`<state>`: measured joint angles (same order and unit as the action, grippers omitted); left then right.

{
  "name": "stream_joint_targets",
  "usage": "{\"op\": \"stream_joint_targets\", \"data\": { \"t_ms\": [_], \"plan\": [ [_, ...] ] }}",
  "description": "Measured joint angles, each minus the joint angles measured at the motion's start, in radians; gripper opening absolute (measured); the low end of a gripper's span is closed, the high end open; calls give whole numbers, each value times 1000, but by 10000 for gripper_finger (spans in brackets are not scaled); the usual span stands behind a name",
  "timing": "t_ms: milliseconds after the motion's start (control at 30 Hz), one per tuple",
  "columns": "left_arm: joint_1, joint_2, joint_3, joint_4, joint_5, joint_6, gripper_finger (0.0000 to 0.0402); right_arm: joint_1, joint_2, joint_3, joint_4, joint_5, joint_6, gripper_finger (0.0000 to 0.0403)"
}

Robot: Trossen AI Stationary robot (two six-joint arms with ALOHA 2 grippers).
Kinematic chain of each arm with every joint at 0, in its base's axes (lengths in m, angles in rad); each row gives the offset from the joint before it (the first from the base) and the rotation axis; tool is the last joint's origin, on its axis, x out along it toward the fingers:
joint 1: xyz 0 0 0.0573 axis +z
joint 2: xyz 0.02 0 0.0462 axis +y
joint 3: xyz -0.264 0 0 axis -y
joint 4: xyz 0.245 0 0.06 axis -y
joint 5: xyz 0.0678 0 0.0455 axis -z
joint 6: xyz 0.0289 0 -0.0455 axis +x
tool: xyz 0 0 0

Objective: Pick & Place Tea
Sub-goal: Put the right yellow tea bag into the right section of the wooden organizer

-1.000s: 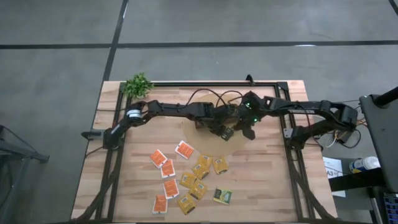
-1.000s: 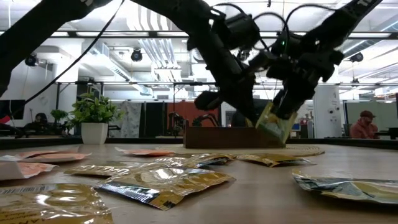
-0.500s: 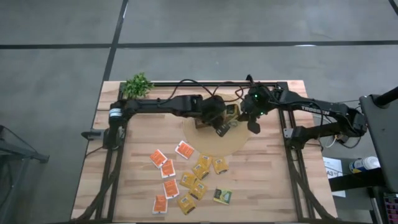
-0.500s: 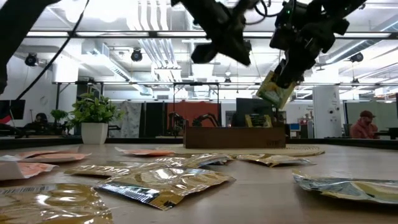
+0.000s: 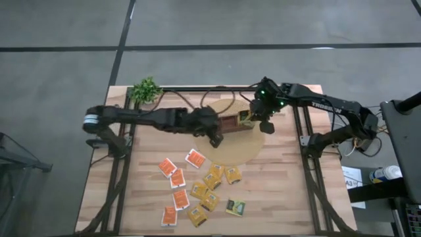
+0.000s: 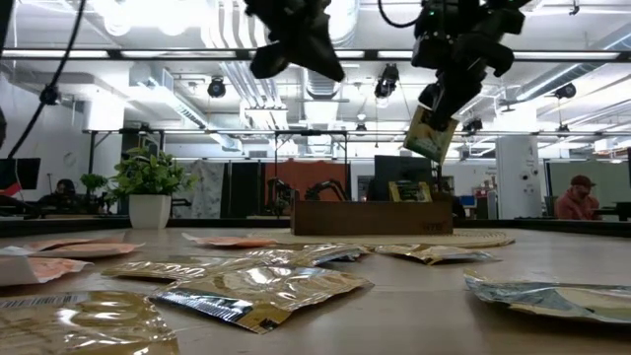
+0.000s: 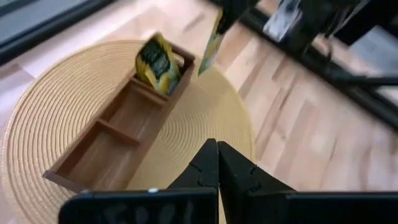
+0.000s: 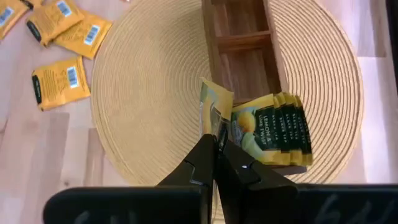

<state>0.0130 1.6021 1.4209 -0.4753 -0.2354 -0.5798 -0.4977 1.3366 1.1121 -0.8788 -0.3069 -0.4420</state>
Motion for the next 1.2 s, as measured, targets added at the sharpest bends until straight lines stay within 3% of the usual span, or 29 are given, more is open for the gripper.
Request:
{"op": "stream_joint_targets", "data": {
  "t_ms": [233, 433, 800, 1200],
  "plan": [
    [-12, -212, -277, 281, 0, -16, 0, -10, 132, 125, -124, 126, -154, 8],
    [-11, -344, -413, 382, -2, -19, 0, -17, 225, 187, -153, 153, -219, 8],
    [-11, -422, -461, 391, -2, -3, 0, -18, 344, 291, -166, 154, -263, 8],
    [-11, -423, -460, 393, -2, 11, 0, -18, 380, 264, -183, 180, -269, 8]
  ]
}}
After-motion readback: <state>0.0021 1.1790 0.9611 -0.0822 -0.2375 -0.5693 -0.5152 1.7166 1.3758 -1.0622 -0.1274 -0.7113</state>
